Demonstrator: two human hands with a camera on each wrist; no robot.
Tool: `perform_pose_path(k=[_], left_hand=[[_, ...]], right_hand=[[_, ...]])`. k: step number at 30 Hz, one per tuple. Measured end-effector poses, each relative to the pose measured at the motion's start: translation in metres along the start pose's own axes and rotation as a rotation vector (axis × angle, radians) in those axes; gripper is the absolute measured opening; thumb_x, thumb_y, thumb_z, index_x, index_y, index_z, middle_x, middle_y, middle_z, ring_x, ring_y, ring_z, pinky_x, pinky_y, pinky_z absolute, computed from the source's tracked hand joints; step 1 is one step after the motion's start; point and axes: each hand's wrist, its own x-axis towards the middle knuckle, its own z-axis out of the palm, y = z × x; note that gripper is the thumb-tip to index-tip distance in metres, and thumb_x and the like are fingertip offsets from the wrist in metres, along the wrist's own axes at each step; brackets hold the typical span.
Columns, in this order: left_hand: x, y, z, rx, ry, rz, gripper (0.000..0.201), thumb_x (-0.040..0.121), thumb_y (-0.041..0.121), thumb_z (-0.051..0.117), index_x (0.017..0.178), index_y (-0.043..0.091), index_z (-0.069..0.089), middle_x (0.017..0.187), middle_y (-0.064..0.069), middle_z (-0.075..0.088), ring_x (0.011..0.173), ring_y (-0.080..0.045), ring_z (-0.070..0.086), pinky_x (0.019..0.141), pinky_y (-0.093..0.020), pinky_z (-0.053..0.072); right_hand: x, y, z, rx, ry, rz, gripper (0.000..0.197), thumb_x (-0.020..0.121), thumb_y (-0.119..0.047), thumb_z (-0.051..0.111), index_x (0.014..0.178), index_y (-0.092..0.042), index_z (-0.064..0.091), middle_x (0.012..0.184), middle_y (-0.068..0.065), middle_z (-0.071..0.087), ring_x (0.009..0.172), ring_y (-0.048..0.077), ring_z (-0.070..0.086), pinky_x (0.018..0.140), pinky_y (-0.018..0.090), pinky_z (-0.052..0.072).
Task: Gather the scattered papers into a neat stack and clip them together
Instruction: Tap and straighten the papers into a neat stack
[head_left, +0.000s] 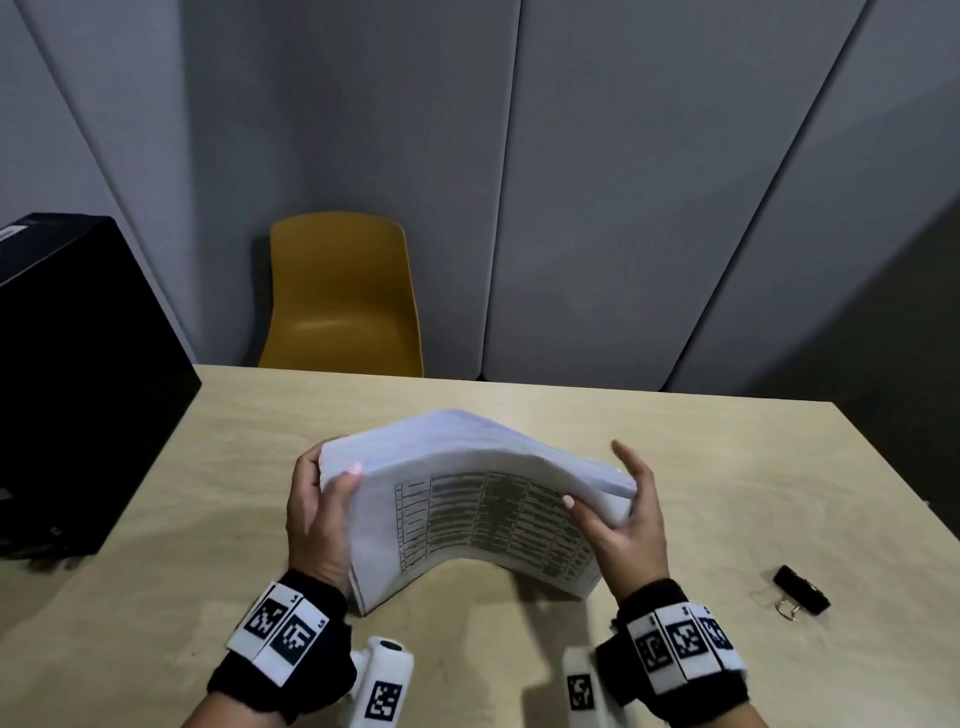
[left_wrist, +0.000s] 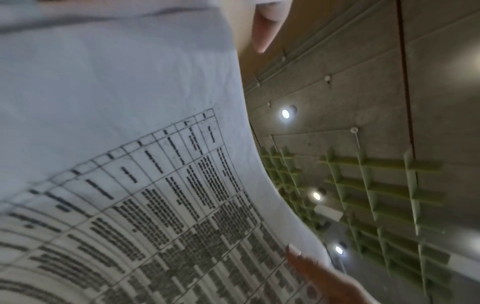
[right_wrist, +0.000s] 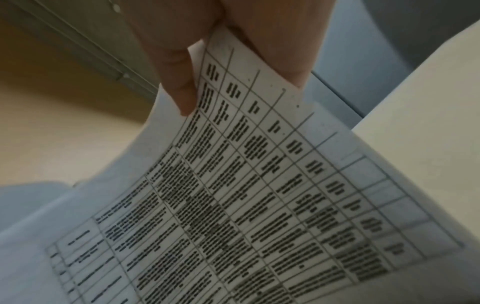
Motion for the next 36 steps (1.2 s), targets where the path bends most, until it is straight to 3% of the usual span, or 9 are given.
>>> perform_pose_path(k=[3, 6, 9, 13, 20, 25, 29, 34, 36], left_hand=[[0.001, -0.004, -0.005, 0.149, -0.067, 0.025, 0.032, 0.079, -0.003, 0.059, 0.098, 0.022, 0.052, 0.084, 0.0, 0.062, 0.073, -0.014, 0.059, 0.064, -0.021, 0.052], [0.001, -0.012, -0.01, 0.214, -0.074, 0.015, 0.029, 0.086, -0.007, 0.053, 0.09, 0.021, 0.056, 0.08, 0.004, 0.064, 0.07, -0.01, 0.063, 0.058, -0.016, 0.052], [0.002, -0.011, -0.01, 0.267, -0.067, 0.088, 0.026, 0.087, -0.005, 0.053, 0.094, 0.021, 0.056, 0.085, 0.006, 0.063, 0.075, -0.005, 0.062, 0.057, -0.004, 0.047], [0.004, -0.002, -0.013, 0.299, -0.137, 0.111, 0.033, 0.08, -0.014, 0.058, 0.096, 0.014, 0.053, 0.084, 0.002, 0.061, 0.064, 0.011, 0.061, 0.057, -0.004, 0.046], [-0.004, -0.016, -0.019, 0.377, -0.058, -0.086, 0.005, 0.085, 0.002, 0.06, 0.089, 0.004, 0.062, 0.075, 0.004, 0.063, 0.079, -0.022, 0.064, 0.054, -0.017, 0.045], [-0.012, -0.01, -0.015, 0.303, -0.08, -0.148, 0.021, 0.08, -0.008, 0.062, 0.079, 0.013, 0.06, 0.07, 0.003, 0.065, 0.05, 0.011, 0.06, 0.046, -0.004, 0.044], [-0.017, -0.011, -0.015, 0.33, -0.029, -0.193, 0.012, 0.084, 0.002, 0.062, 0.095, 0.006, 0.059, 0.079, -0.005, 0.064, 0.079, -0.022, 0.063, 0.069, -0.019, 0.043], [-0.014, -0.007, -0.013, 0.353, -0.059, -0.171, 0.014, 0.082, 0.0, 0.064, 0.095, 0.004, 0.061, 0.068, 0.01, 0.063, 0.068, -0.007, 0.055, 0.044, -0.003, 0.041], [-0.017, -0.012, -0.013, 0.344, -0.106, -0.246, 0.017, 0.082, -0.002, 0.063, 0.096, 0.006, 0.059, 0.078, 0.002, 0.062, 0.071, -0.011, 0.056, 0.049, -0.011, 0.045]], right_hand=[[0.002, 0.0, 0.005, 0.067, -0.043, 0.041, 0.051, 0.058, -0.015, 0.07, 0.103, -0.031, 0.052, 0.106, -0.002, 0.062, 0.094, 0.006, 0.059, 0.083, 0.018, 0.048], [0.003, -0.002, 0.005, 0.123, -0.079, -0.003, 0.036, 0.064, 0.002, 0.066, 0.088, -0.024, 0.056, 0.082, -0.01, 0.066, 0.074, -0.002, 0.059, 0.063, 0.006, 0.045], [0.001, 0.0, 0.006, 0.106, -0.043, -0.042, 0.043, 0.072, 0.015, 0.064, 0.076, -0.028, 0.063, 0.076, -0.021, 0.069, 0.07, -0.003, 0.061, 0.067, 0.01, 0.048], [-0.004, 0.007, 0.001, 0.154, -0.052, -0.004, 0.032, 0.071, 0.012, 0.069, 0.09, -0.013, 0.061, 0.076, -0.005, 0.068, 0.068, 0.003, 0.061, 0.065, 0.017, 0.05], [-0.012, 0.017, 0.007, 0.043, -0.091, 0.045, 0.032, 0.073, 0.014, 0.063, 0.092, -0.012, 0.064, 0.08, -0.018, 0.068, 0.072, -0.019, 0.059, 0.069, 0.014, 0.047], [-0.014, 0.022, 0.011, 0.052, -0.072, 0.102, 0.033, 0.066, 0.001, 0.067, 0.089, -0.022, 0.064, 0.088, -0.007, 0.066, 0.075, -0.016, 0.06, 0.071, 0.008, 0.047], [-0.021, 0.026, 0.018, -0.04, -0.09, 0.153, 0.042, 0.074, 0.002, 0.068, 0.079, -0.039, 0.059, 0.077, -0.022, 0.066, 0.071, -0.02, 0.059, 0.068, 0.009, 0.047], [-0.018, 0.027, 0.016, -0.012, -0.033, 0.198, 0.032, 0.076, 0.008, 0.067, 0.089, -0.021, 0.065, 0.088, 0.006, 0.07, 0.082, 0.009, 0.066, 0.079, 0.032, 0.053], [-0.02, 0.03, 0.017, -0.063, -0.109, 0.261, 0.027, 0.074, 0.005, 0.069, 0.095, -0.012, 0.066, 0.091, 0.011, 0.069, 0.09, 0.024, 0.065, 0.08, 0.035, 0.054]])
